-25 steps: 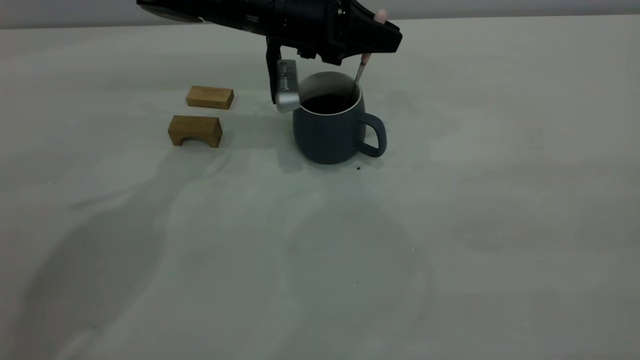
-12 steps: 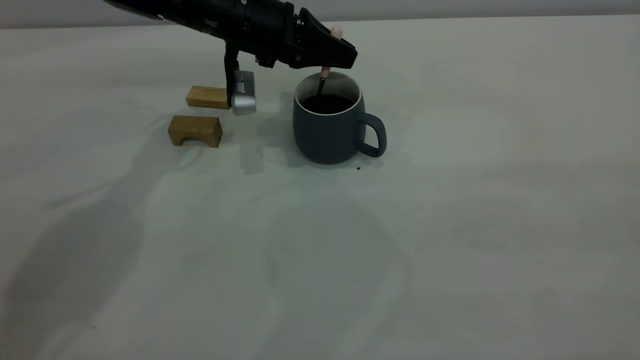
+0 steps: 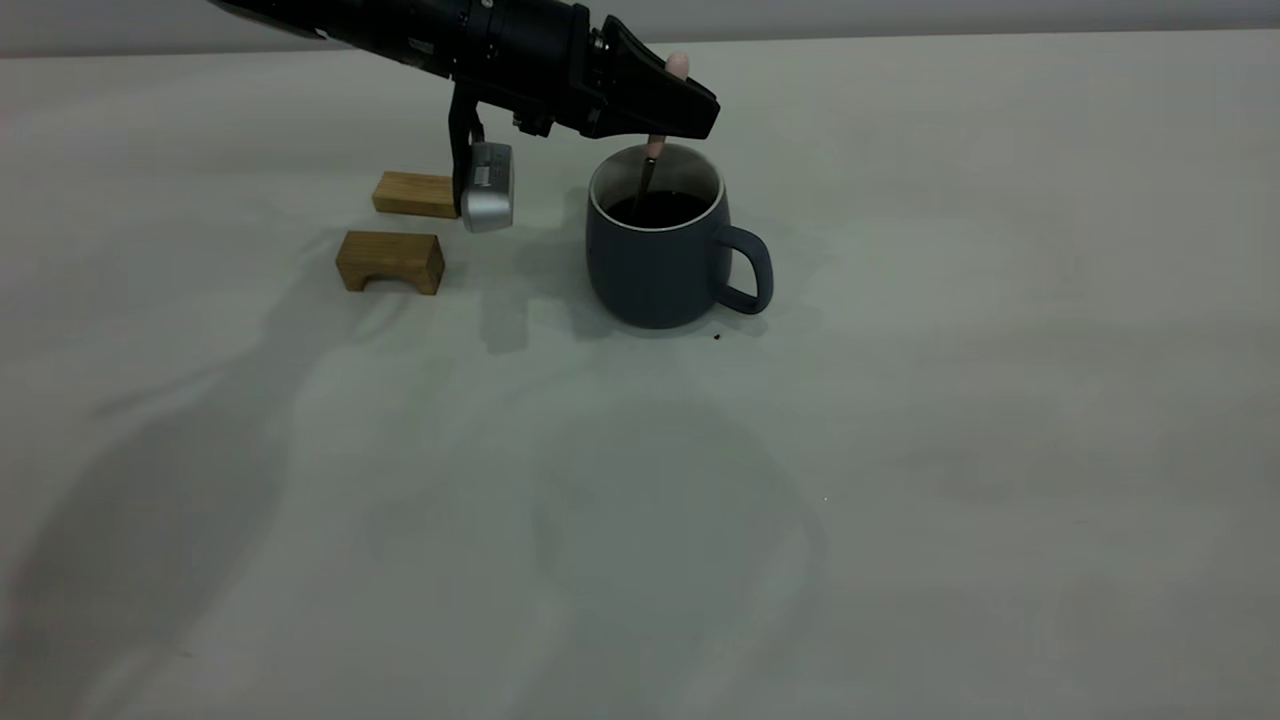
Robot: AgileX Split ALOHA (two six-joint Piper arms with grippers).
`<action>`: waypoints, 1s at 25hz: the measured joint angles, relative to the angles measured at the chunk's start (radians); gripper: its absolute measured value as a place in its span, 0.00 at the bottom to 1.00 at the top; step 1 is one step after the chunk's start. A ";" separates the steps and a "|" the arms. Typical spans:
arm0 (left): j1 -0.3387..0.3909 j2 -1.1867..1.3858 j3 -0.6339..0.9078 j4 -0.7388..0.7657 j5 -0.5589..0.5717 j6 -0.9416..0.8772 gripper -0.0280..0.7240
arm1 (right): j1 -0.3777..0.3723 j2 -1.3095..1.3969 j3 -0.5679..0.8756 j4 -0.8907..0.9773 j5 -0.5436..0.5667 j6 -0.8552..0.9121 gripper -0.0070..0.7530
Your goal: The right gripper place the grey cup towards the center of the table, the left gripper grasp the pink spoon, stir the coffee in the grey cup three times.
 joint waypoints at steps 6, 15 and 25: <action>0.000 0.000 0.000 0.016 0.043 0.152 0.55 | 0.000 0.000 0.000 0.000 0.000 0.000 0.59; 0.000 -0.081 0.000 0.179 0.093 0.834 0.83 | 0.000 0.000 0.000 0.000 0.000 0.000 0.59; -0.055 -0.355 0.000 0.705 0.144 1.459 0.63 | 0.000 0.000 0.000 0.000 0.000 0.000 0.59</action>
